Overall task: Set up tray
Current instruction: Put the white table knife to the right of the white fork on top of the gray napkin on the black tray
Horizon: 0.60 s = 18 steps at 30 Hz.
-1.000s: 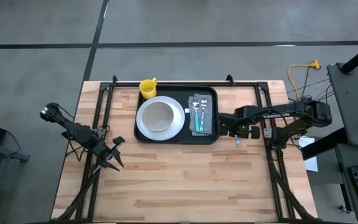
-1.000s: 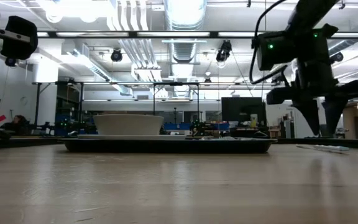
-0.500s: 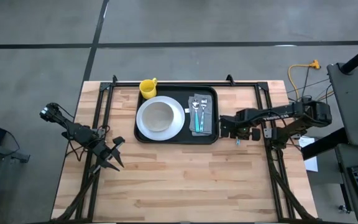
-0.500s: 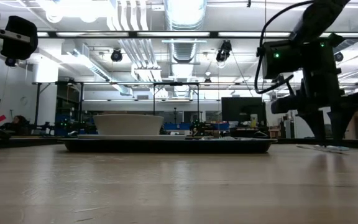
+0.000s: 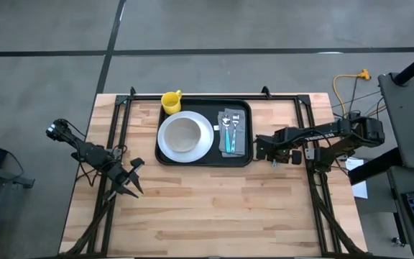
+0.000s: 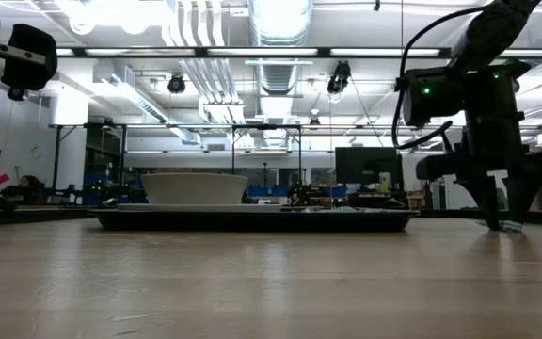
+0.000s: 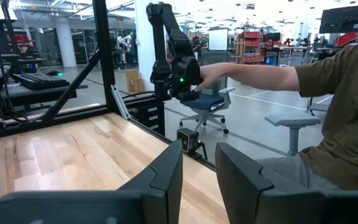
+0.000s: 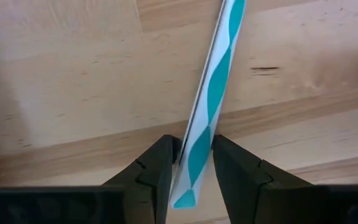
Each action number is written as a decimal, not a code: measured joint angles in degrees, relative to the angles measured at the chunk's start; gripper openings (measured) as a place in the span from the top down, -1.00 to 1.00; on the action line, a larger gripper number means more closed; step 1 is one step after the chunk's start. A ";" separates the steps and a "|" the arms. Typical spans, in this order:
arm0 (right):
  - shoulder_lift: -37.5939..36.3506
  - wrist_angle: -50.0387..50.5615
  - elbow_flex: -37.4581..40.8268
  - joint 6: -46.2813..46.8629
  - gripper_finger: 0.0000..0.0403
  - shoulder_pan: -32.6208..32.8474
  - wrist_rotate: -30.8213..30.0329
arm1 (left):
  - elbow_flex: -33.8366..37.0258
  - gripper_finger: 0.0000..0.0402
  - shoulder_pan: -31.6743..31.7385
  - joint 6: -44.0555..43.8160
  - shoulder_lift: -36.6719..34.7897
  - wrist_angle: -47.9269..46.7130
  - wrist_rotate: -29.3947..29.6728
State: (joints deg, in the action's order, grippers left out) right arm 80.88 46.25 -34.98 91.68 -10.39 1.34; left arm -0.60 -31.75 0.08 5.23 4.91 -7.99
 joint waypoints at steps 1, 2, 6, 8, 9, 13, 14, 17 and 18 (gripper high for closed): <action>0.02 -0.24 0.00 0.00 0.48 0.00 0.00 | 0.00 0.62 0.00 0.00 0.00 0.00 -0.01; 0.06 -0.34 -0.07 0.19 0.48 0.00 0.00 | -0.02 0.62 0.00 0.00 0.00 0.00 -0.02; 0.11 -0.34 -0.20 3.11 0.48 0.00 0.11 | 0.00 0.62 0.00 0.00 0.00 0.00 -0.01; 0.11 -0.36 -0.18 3.16 0.48 0.00 0.11 | -0.01 0.62 0.00 0.00 0.00 0.00 0.01; 0.11 -0.39 -0.18 2.84 0.48 0.00 0.11 | 0.00 0.62 0.00 0.00 0.00 0.00 -0.01; 0.11 -0.45 -0.16 1.33 0.48 0.00 0.07 | 0.00 0.62 0.00 0.00 0.00 0.00 0.01; 0.11 -0.45 -0.16 1.33 0.48 0.00 0.05 | -0.01 0.62 0.00 0.00 0.00 0.00 0.00; 0.13 -0.55 -0.16 1.33 0.48 0.00 0.07 | 0.00 0.62 0.00 0.00 0.00 0.00 0.01; 0.13 -0.58 -0.16 1.33 0.49 0.00 0.16 | -0.02 0.62 0.00 0.00 0.00 0.00 0.01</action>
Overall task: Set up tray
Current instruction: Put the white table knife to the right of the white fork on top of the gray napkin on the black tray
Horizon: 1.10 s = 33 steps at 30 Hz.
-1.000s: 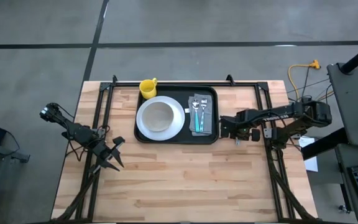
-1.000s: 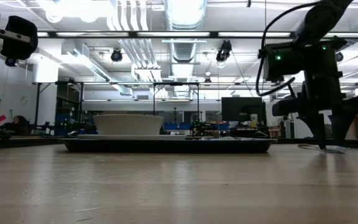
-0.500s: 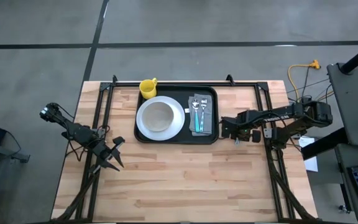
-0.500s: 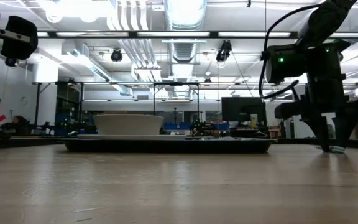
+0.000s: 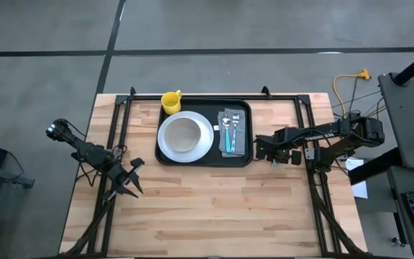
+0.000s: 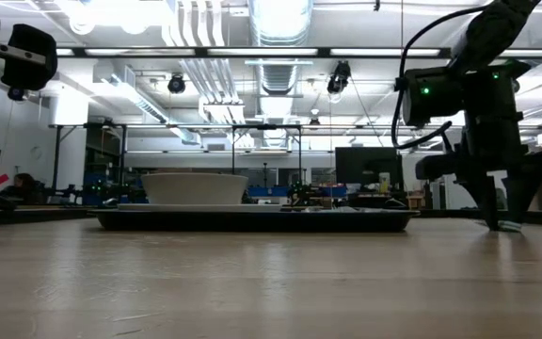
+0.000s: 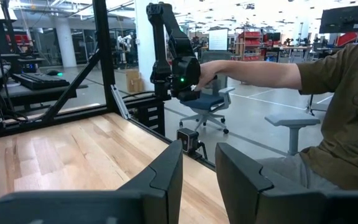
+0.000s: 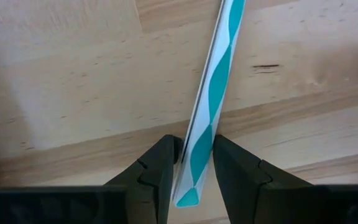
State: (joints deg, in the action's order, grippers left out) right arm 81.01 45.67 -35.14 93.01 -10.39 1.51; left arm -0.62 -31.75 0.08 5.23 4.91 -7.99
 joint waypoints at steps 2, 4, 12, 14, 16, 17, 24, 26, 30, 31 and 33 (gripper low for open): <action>0.00 -0.09 0.00 0.00 0.52 -0.03 0.78 | 0.00 0.62 0.00 0.00 0.00 0.00 0.00; 0.00 -0.24 0.00 0.02 0.58 -0.09 1.61 | 0.01 0.62 0.00 0.00 0.00 0.00 -0.01; 0.05 -0.26 -0.22 0.02 0.84 -0.09 2.33 | 0.02 0.62 0.00 0.00 0.00 0.00 -0.01; 0.11 -0.02 -0.55 0.00 0.84 -0.07 2.28 | 0.00 0.62 0.00 0.00 0.00 0.00 -0.02; 0.23 0.16 -1.26 -0.20 0.84 -0.05 2.17 | 0.02 0.62 0.00 0.00 0.00 0.00 0.00; 0.26 0.12 -1.85 -0.27 0.84 0.01 2.44 | 0.01 0.62 0.00 0.00 0.00 0.00 -0.01; 0.22 0.58 -6.55 -0.89 0.84 0.00 0.36 | 0.00 0.62 0.00 0.00 -0.01 -0.01 -0.01; 0.22 0.69 -7.98 -0.98 0.84 -0.04 -0.84 | 0.02 0.62 0.00 0.00 -0.01 0.00 -0.01; 0.20 0.74 -10.45 -0.83 0.84 -0.34 -1.63 | 0.00 0.62 0.00 0.00 -0.02 0.00 0.00; 0.20 0.76 -10.95 -1.26 0.84 -0.46 -1.61 | 0.02 0.62 0.00 0.00 0.00 -0.02 0.00; 0.20 0.72 -11.85 -1.77 0.84 -0.83 -1.64 | 0.00 0.62 0.00 0.00 -0.01 0.00 0.00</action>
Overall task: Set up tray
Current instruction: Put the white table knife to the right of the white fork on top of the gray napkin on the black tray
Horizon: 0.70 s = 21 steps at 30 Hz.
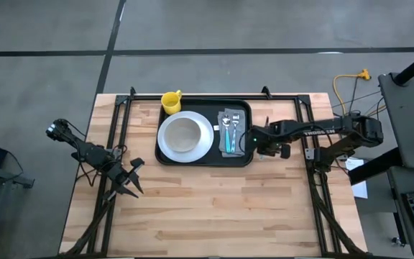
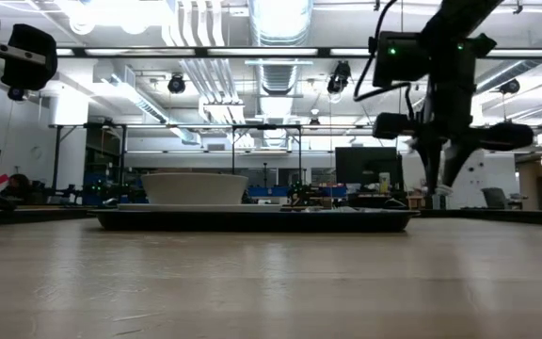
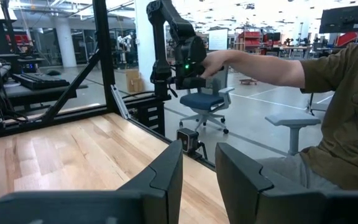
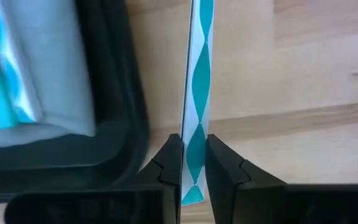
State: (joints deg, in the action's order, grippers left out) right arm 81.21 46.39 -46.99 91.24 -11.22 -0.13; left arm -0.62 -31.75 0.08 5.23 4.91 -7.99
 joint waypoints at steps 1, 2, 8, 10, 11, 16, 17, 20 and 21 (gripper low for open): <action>0.14 0.04 -0.45 -0.11 0.84 -0.25 -0.10 | 0.02 0.62 0.00 0.00 0.00 -0.01 -0.02; 0.34 0.09 -0.90 -0.36 0.84 -0.45 -0.14 | 0.00 0.62 0.00 0.00 -0.01 0.00 0.00; 4.30 0.09 -5.23 -4.42 0.84 -1.72 -1.23 | 0.02 0.62 0.00 0.00 -0.02 0.00 -0.02; 6.70 0.05 -7.67 -6.07 0.84 -2.24 -1.24 | 0.02 0.62 0.00 0.00 0.01 -0.01 0.00; 8.00 0.08 -8.99 -7.03 0.84 -2.58 -1.24 | 0.02 0.62 0.00 0.00 -0.02 0.00 -0.02; 14.66 1.20 -16.01 -11.35 0.84 -4.43 -0.94 | 0.02 0.62 0.00 0.00 0.01 0.00 0.00; 15.98 1.98 -17.39 -12.02 0.84 -4.72 -0.88 | 0.00 0.62 0.00 0.00 -0.02 0.00 0.00; 19.76 3.90 -21.30 -14.37 0.84 -5.45 0.30 | 0.02 0.62 0.00 0.00 -0.02 0.00 -0.01; 20.93 4.53 -22.42 -14.85 0.84 -5.57 0.57 | 0.02 0.62 0.00 0.00 -0.02 0.00 0.00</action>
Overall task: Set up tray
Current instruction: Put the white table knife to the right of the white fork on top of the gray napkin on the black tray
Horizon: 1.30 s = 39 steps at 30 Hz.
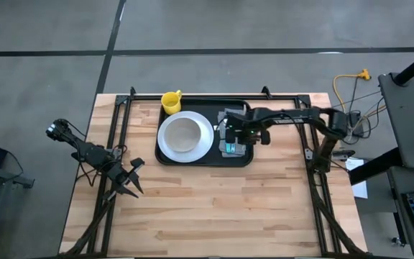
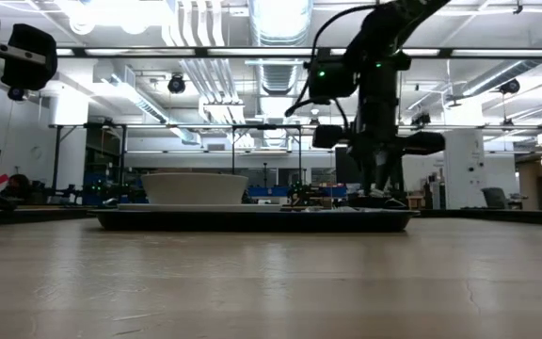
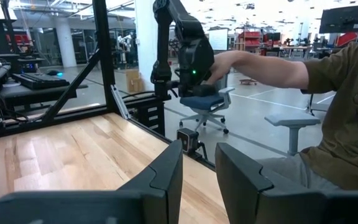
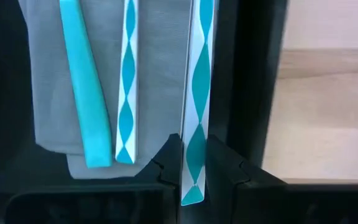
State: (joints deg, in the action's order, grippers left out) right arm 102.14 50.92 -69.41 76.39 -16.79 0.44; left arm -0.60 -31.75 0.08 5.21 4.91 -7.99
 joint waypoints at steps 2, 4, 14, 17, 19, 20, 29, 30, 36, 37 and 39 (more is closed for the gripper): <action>1.88 0.80 -1.67 -0.56 0.84 -0.22 0.17 | 0.00 0.62 0.00 0.00 0.01 0.00 -0.01; 3.44 0.94 -2.90 -0.88 0.84 -0.37 0.48 | 0.00 0.62 0.00 0.00 0.00 0.00 0.00; 7.14 1.17 -4.39 -1.13 0.84 -0.35 2.04 | 0.00 0.62 0.00 0.00 0.02 -0.02 -0.02; 8.24 1.14 -4.40 -1.03 0.84 -0.35 2.38 | 0.00 0.62 0.00 0.00 0.02 -0.01 0.00; 9.12 1.13 -4.44 -0.93 0.84 -0.35 2.71 | 0.00 0.62 0.00 0.00 0.01 0.01 -0.01; 9.62 1.07 -4.44 -0.93 0.84 -0.35 2.79 | -0.01 0.62 0.00 0.00 0.02 -0.02 -0.01; 10.96 0.77 -4.61 -1.36 0.84 -0.35 3.12 | 0.00 0.62 0.00 0.00 0.01 -0.01 -0.01; 10.82 0.77 -4.60 -1.37 0.83 -0.35 3.09 | -0.01 0.62 0.00 0.00 0.02 0.00 -0.02; 10.74 0.76 -4.50 -1.17 0.53 -0.35 3.05 | 0.00 0.62 0.00 0.00 0.02 0.00 0.00; 10.74 0.78 -4.48 -1.17 0.49 -0.35 3.05 | -0.01 0.62 0.00 0.00 0.02 0.00 -0.01; 10.74 0.78 -4.48 -1.08 0.43 -0.30 3.05 | 0.00 0.62 0.00 0.00 0.02 0.00 0.00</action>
State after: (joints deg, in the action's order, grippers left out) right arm 112.88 51.70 -73.89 75.31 -17.09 3.49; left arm -0.60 -31.75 0.08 5.23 4.91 -7.99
